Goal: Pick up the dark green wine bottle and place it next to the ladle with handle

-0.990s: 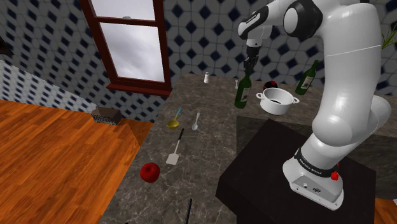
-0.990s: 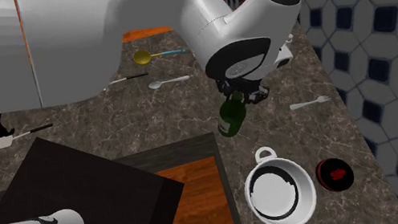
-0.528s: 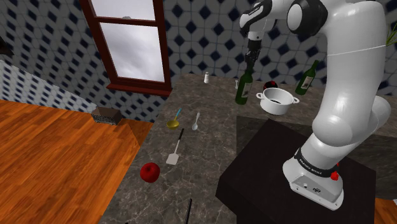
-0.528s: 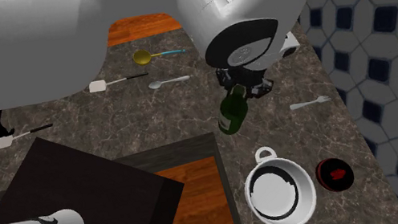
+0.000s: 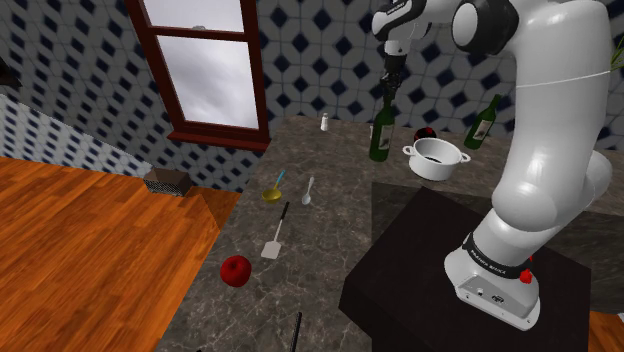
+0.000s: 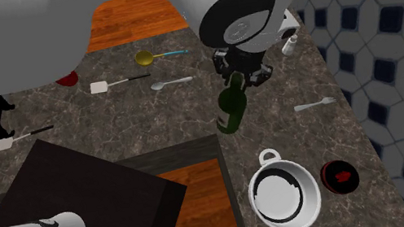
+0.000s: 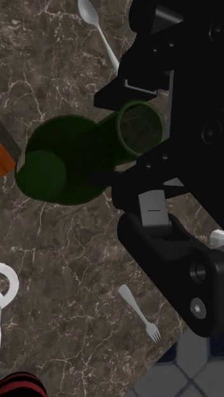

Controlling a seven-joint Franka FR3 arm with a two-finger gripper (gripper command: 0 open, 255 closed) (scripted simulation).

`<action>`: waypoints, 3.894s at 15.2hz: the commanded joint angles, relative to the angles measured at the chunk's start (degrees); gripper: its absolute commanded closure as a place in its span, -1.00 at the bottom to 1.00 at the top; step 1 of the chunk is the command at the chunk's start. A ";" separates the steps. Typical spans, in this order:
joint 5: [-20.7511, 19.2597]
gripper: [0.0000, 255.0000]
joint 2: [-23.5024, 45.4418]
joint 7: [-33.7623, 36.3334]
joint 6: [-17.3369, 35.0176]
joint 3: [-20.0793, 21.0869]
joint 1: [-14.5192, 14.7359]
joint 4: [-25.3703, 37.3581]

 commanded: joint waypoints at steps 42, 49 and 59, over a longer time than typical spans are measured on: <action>3.31 1.00 17.86 18.22 4.37 6.98 11.28 13.99; 3.31 -1.00 17.86 18.22 4.38 6.98 11.28 13.97; 2.71 -1.00 16.32 18.76 -1.90 6.60 10.87 18.81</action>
